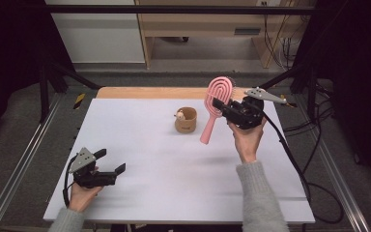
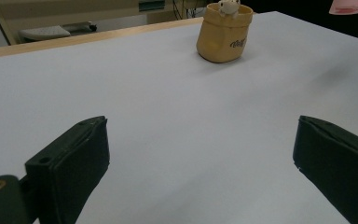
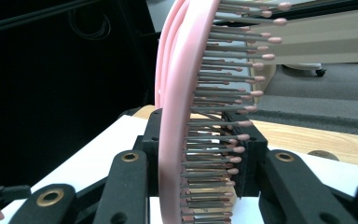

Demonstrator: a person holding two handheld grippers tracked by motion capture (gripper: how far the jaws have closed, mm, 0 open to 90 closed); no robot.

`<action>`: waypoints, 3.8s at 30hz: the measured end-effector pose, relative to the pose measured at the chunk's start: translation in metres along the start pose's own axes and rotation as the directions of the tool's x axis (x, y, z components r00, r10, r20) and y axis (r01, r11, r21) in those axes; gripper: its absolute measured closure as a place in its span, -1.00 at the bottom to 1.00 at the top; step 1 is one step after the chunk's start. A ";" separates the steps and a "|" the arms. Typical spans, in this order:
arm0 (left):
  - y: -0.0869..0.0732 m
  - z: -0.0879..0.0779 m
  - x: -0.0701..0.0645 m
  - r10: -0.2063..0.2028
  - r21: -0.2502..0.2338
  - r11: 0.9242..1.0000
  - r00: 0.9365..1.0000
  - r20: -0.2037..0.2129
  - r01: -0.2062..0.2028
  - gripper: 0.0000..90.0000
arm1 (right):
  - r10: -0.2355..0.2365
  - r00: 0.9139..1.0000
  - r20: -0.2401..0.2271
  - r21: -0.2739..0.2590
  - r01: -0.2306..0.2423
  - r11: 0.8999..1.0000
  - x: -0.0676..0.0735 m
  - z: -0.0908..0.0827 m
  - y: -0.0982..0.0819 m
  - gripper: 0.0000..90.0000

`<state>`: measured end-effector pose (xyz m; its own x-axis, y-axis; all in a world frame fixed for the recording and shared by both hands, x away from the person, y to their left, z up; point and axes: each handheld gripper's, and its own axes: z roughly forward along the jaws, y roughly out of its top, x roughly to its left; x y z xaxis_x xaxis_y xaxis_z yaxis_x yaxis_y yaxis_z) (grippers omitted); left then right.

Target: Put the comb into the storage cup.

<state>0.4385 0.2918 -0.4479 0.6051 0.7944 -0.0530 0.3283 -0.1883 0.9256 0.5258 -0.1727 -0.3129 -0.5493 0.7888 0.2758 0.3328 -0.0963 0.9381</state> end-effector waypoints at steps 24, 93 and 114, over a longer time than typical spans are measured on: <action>-0.002 -0.001 0.003 -0.009 0.007 1.000 1.000 -0.009 0.009 -0.92 | -0.025 0.998 0.053 -0.003 0.025 1.000 0.000 0.033 0.018 0.44; -0.003 0.000 0.005 -0.016 0.015 1.000 1.000 -0.011 0.016 -0.92 | -0.060 0.986 0.157 0.034 0.056 0.998 -0.007 0.123 0.033 0.44; -0.003 0.000 0.005 -0.015 0.021 1.000 1.000 -0.011 0.015 -0.92 | -0.072 0.981 0.181 0.060 0.061 0.996 -0.008 0.140 0.021 0.43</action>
<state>0.4408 0.2962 -0.4514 0.5918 0.8037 -0.0626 0.3524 -0.1881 0.9168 0.6441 -0.0963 -0.3247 -0.4236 0.8906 0.1654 0.3441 -0.0107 0.9389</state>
